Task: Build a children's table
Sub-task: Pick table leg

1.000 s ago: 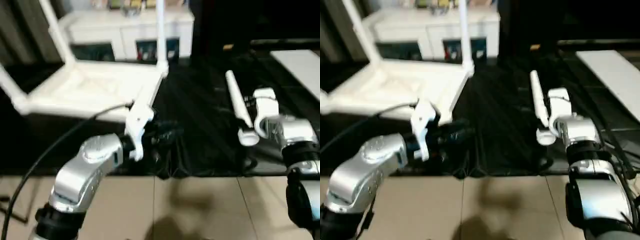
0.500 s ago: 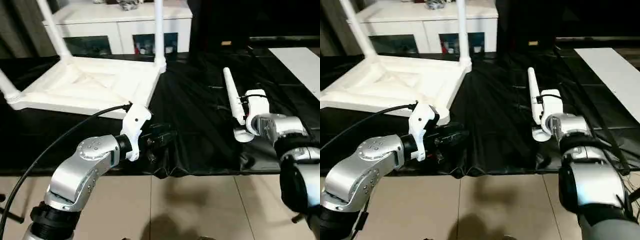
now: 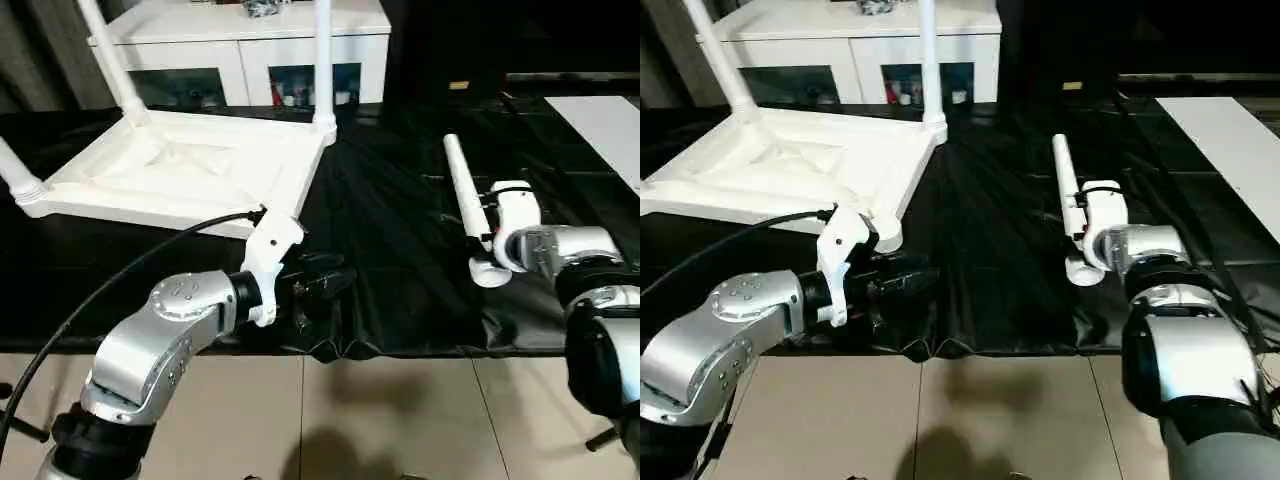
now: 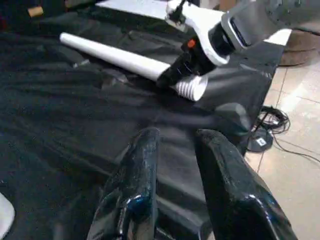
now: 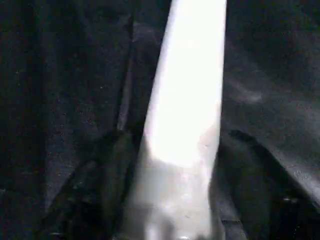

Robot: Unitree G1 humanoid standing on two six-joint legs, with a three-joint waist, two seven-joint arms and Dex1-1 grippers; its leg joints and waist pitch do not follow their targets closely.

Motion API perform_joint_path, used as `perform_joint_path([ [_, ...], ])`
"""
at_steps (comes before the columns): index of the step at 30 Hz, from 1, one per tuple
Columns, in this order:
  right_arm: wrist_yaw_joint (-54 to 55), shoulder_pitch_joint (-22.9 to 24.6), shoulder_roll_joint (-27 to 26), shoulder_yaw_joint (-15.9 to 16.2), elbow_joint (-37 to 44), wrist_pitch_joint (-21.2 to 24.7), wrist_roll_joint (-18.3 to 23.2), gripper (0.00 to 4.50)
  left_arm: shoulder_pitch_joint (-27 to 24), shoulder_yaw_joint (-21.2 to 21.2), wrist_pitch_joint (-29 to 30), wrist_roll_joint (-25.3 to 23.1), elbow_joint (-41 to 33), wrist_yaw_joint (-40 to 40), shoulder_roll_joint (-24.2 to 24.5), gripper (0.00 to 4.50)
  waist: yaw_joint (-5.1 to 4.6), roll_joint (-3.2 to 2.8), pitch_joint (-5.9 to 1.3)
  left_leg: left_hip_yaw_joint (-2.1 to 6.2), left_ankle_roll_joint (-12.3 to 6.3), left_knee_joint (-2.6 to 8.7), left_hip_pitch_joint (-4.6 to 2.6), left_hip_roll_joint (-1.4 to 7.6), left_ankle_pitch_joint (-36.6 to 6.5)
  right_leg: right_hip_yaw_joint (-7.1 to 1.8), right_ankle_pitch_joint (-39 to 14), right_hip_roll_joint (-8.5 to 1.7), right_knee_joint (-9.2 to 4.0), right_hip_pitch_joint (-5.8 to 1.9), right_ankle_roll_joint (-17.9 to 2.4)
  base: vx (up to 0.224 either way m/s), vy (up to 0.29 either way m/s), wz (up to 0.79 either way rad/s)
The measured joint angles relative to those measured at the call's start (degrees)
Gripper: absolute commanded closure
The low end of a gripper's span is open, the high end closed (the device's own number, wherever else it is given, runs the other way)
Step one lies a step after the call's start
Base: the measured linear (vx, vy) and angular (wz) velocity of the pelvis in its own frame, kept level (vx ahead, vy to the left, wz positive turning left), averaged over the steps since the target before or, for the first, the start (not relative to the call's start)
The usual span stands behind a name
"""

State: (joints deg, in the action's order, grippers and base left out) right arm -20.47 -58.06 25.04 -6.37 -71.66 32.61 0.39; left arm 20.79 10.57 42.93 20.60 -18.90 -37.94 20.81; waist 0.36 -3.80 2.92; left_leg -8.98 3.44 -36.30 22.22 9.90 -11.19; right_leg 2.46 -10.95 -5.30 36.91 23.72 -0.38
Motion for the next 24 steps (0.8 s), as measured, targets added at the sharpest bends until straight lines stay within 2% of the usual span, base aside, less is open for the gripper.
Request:
perform_joint_path([
  [1,0.00,0.00,0.00,-0.24,-0.12,0.01,0.10,1.83,0.00,-0.05,0.00,-0.01,0.08,0.07,0.00,3.04,-0.03,0.00,0.00,0.00,0.00,0.00,-0.01,0.00,0.00,0.00,0.00,0.00,0.00,-0.01,0.01,0.000,0.000,0.00],
  [2,0.13,0.00,0.06,-0.54,-0.18,0.02,0.20,1.93,0.00,-0.05,0.00,-0.03,0.14,0.14,-0.01,2.76,-0.05,0.00,0.00,0.01,0.00,0.00,0.00,0.00,0.00,0.01,-0.01,0.00,0.00,0.00,0.01,0.000,0.000,0.00],
  [5,-0.01,0.03,0.18,-1.37,-0.35,-0.03,1.26,2.19,0.01,-0.65,0.15,-0.05,0.57,1.32,-0.72,2.66,-0.07,0.00,0.00,0.01,0.00,0.01,0.00,0.00,0.00,0.01,-0.02,0.00,0.00,0.00,0.03,0.000,0.000,0.00],
  [7,-0.17,0.15,0.21,-2.12,-0.38,-0.10,1.76,2.36,0.14,-1.24,0.51,-0.08,1.50,2.55,-1.46,2.39,-0.07,0.03,0.02,0.01,0.00,0.01,0.01,0.01,0.00,0.01,-0.02,0.00,0.00,0.00,0.04,0.000,0.000,0.00],
  [11,-2.81,2.00,0.30,-3.58,0.94,-2.25,3.53,2.57,1.74,-3.65,0.56,-0.06,3.45,5.02,-3.00,2.22,-0.06,0.24,0.06,0.02,0.00,0.00,0.02,0.02,0.00,0.03,-0.03,0.00,0.00,-0.01,0.05,0.000,0.000,0.00],
  [14,-6.09,3.78,0.07,-4.99,2.30,-4.54,5.15,2.61,2.51,-5.30,0.32,0.07,4.20,6.40,-4.15,1.85,-0.20,0.21,0.05,0.00,0.00,0.01,0.02,0.02,0.00,0.02,-0.02,0.00,-0.12,-0.02,0.04,0.000,0.000,0.00],
  [16,-9.19,5.61,-0.08,-6.18,4.08,-5.80,6.93,2.62,3.04,-6.50,-0.25,0.64,5.65,7.64,-6.05,1.84,-0.26,0.20,0.08,-0.01,0.00,0.01,0.10,0.02,0.00,0.02,-0.01,0.00,-0.17,0.03,0.03,0.000,0.000,0.00],
  [20,-16.62,9.00,-1.39,-7.21,9.53,-5.41,11.04,2.63,5.48,-9.11,-0.50,3.64,7.18,8.82,-9.24,1.49,-0.16,0.19,0.11,-0.03,-0.03,0.03,0.31,0.04,0.01,0.04,0.06,0.00,-0.19,0.19,-0.07,0.000,0.000,0.00],
  [22,-21.10,11.80,-2.58,-8.62,15.79,-4.45,14.64,2.63,7.10,-10.48,-0.21,5.71,7.99,9.11,-11.39,1.41,0.08,0.26,0.16,-0.08,-0.05,0.05,0.37,0.08,0.03,0.07,0.07,0.00,-0.21,0.24,-0.08,0.000,0.000,0.00],
  [24,-26.00,14.47,-4.25,-9.72,23.31,-3.05,19.47,2.63,8.26,-12.03,0.46,7.40,9.00,9.67,-13.23,1.08,0.58,0.29,0.18,-0.25,-0.45,0.05,0.40,0.18,0.27,0.06,0.08,0.02,-0.21,0.26,-0.07,0.000,0.000,0.00],
])
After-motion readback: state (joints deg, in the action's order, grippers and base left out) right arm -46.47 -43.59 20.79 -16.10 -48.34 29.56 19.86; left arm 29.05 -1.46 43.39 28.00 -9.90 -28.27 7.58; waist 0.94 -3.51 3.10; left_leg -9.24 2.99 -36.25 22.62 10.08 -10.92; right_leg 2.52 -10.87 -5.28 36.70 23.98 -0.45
